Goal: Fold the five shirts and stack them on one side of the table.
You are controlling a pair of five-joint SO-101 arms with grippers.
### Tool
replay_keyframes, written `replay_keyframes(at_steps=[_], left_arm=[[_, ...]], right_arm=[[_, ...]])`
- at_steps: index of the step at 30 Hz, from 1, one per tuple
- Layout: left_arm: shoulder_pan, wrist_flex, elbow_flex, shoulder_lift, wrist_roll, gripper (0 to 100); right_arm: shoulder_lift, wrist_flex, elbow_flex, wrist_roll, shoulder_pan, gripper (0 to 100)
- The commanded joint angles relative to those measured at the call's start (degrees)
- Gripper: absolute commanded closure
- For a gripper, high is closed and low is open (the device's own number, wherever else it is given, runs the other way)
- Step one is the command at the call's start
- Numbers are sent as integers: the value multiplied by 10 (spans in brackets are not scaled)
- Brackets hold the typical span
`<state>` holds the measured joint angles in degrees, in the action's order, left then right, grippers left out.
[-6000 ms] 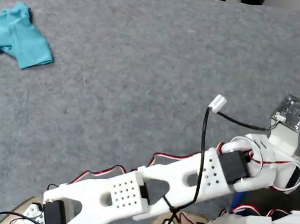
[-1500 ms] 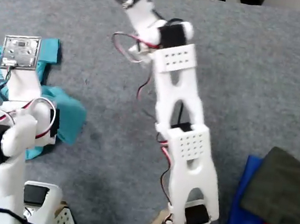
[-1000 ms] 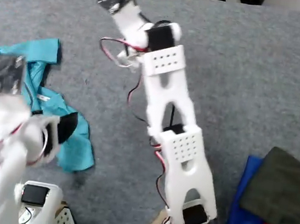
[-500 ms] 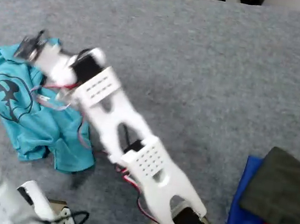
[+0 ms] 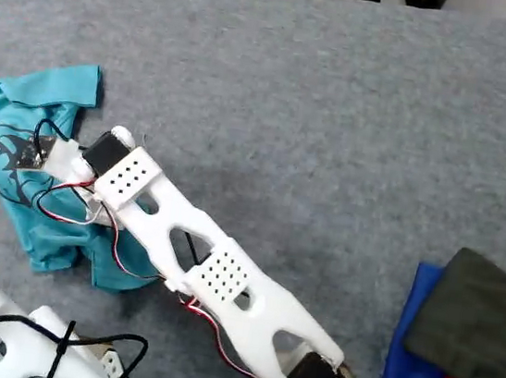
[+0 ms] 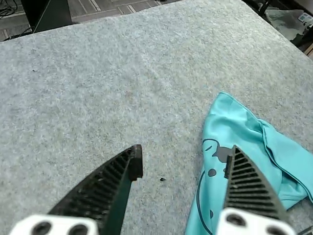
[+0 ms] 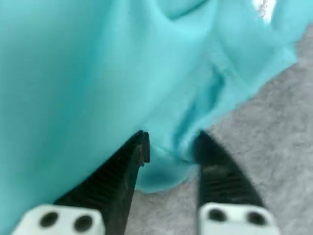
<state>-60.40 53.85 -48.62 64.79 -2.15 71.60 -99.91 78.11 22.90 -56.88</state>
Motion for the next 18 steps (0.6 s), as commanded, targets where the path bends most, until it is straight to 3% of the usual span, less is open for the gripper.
replay_keyframes(at_steps=[1,8,18], left_arm=[[-4,-12,6,-2,2,721],[1,-12,6,-2,2,721],[115,-11,-3,-4,2,721]], right_arm=[[1,3,22,4,25,995],[-7,-24,26,0,143,995],[-92,-25,2,32,399,995]])
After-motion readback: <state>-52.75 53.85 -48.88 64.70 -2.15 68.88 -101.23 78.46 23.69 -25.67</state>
